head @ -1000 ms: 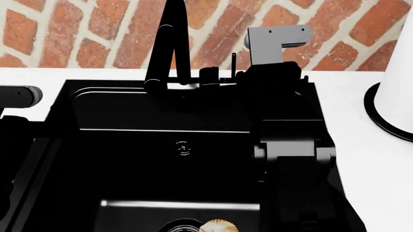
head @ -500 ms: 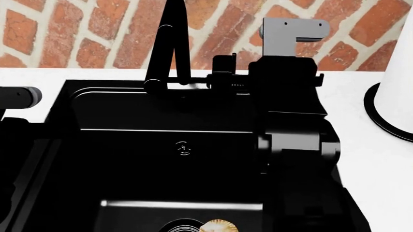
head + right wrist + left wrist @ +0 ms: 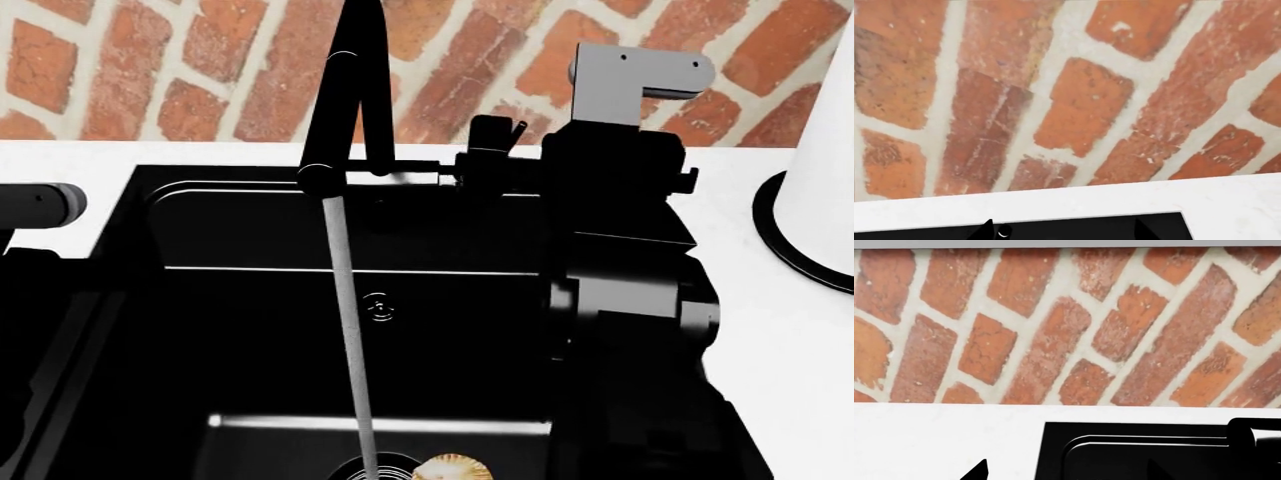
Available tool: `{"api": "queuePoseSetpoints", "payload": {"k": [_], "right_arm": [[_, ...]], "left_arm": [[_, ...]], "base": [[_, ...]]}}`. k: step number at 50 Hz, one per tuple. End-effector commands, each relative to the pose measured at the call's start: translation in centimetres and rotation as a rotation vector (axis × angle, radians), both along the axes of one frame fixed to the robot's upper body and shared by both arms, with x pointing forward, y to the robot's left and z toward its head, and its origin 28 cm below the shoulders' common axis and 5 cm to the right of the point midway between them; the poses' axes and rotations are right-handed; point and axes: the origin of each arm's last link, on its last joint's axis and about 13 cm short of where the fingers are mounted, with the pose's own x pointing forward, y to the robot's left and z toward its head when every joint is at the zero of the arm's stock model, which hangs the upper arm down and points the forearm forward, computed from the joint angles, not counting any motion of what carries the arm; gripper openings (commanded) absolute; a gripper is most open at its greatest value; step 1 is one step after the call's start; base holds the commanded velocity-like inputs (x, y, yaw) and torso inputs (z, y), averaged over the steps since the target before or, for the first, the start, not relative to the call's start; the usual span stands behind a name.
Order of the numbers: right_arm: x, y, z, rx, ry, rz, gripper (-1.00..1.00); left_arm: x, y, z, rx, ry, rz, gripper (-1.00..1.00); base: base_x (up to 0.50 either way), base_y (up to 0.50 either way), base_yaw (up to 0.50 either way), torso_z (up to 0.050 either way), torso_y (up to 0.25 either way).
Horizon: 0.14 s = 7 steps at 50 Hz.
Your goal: Turn on the sink faucet.
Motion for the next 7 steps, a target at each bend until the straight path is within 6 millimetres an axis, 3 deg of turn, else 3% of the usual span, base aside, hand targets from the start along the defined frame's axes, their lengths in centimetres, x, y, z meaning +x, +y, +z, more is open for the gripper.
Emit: {"api": "queuePoseSetpoints", "payload": {"k": [1, 7], "right_arm": [[-0.18, -0.75, -0.77, -0.024, 0.024, -0.024, 1.00], [-0.30, -1.07, -1.30, -0.019, 0.037, -0.037, 1.00]], "left_arm": [[-0.12, 0.16, 0.03, -0.001, 0.003, 0.002, 1.00], [-0.09, 0.11, 0.10, 0.000, 0.002, 0.006, 1.00]], "base": [[0.00, 0.00, 0.00, 0.000, 0.000], [0.00, 0.00, 0.00, 0.000, 0.000]]}}
